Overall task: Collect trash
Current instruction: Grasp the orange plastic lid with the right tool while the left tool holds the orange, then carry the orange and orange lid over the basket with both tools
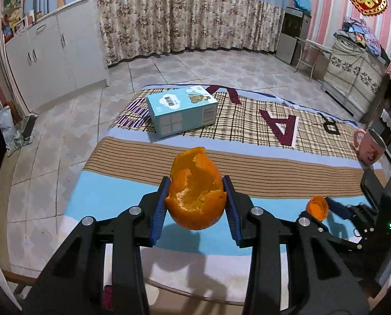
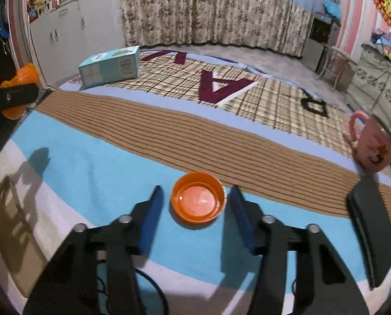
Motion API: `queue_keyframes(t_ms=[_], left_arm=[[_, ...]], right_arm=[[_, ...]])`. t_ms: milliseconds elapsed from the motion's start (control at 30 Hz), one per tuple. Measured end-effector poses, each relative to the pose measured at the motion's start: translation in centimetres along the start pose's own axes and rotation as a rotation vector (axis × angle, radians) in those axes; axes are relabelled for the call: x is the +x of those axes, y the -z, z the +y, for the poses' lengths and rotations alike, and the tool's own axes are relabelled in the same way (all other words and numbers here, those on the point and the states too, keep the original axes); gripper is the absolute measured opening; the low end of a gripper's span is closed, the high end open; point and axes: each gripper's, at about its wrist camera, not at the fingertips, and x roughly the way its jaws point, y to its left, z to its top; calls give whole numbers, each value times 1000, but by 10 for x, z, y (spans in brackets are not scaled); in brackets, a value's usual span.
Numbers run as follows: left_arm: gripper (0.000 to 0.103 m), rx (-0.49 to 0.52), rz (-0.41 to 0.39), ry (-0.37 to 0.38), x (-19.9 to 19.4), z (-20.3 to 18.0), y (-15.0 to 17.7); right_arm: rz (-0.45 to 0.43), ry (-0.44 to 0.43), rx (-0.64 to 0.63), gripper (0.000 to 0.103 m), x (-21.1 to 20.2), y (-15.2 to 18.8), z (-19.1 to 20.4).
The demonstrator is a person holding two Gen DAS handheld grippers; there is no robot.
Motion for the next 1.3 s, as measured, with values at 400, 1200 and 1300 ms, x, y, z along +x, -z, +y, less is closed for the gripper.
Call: queue_keyframes(t_ms=[400, 1200, 1300], left_arm=[[39, 19, -37, 63, -13, -24, -5], [39, 192, -101, 172, -40, -166, 4], [39, 230, -114, 185, -45, -191, 11]], right_arm=[[-161, 135, 60, 40, -83, 10, -60], [-309, 409, 342, 40, -212, 75, -228], [-325, 456, 342, 40, -224, 80, -234]])
